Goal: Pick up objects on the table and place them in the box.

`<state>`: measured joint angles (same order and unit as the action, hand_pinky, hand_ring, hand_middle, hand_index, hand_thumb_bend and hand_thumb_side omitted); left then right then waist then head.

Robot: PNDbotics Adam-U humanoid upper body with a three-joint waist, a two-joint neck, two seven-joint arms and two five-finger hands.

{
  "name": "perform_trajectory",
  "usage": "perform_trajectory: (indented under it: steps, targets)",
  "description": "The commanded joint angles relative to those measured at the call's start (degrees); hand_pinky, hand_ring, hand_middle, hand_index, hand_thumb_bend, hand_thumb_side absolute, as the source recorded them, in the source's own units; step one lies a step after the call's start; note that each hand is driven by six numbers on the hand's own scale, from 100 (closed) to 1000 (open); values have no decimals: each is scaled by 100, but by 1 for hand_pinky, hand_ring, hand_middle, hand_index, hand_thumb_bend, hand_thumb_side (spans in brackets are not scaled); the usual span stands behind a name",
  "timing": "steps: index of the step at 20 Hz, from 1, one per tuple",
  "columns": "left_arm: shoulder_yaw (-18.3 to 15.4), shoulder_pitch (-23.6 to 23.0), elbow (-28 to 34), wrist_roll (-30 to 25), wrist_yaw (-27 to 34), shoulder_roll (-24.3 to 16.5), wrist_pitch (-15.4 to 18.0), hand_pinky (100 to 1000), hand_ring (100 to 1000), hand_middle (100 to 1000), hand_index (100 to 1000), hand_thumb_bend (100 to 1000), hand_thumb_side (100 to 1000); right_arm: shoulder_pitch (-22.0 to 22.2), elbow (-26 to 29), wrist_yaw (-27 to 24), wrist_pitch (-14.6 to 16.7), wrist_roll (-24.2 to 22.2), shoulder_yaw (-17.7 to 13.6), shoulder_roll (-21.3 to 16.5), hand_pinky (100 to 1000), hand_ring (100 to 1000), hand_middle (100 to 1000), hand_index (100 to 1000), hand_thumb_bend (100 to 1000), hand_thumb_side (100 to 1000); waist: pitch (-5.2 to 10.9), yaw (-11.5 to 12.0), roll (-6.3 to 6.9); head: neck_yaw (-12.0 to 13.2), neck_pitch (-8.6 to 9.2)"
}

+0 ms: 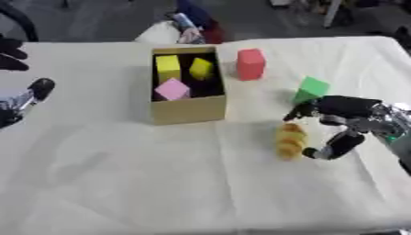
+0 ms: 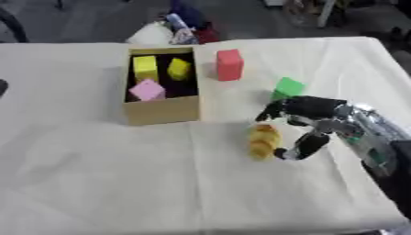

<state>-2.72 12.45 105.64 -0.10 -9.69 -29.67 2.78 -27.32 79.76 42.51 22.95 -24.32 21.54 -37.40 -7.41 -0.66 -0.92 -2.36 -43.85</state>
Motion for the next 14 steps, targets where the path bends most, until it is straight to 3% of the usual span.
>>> perform_trajectory:
  steps: [1, 2, 7, 14]
  targets:
    - [-84, 28, 103, 37, -20, -47, 5, 716, 606, 605, 772, 622, 467, -95, -98, 212, -5, 337, -93, -54, 719, 690, 566, 676, 254, 100, -18, 12, -18, 43, -27]
    - [-88, 24, 105, 39, -22, -44, 4, 716, 606, 605, 772, 618, 463, -90, -114, 254, -4, 450, -97, -48, 711, 672, 532, 637, 214, 100, -18, 15, -18, 45, -27]
    - [-95, 6, 91, 39, -18, -4, -2, 716, 606, 605, 771, 616, 471, -77, -196, 388, -25, 823, -111, -33, 692, 635, 447, 536, 229, 100, -17, 12, -24, 39, -27]
    - [-102, -16, 68, 40, -11, 35, -1, 715, 605, 604, 772, 611, 474, -57, -213, 388, -39, 1196, -157, -17, 660, 587, 365, 457, 196, 100, -19, 11, -14, 32, -27]
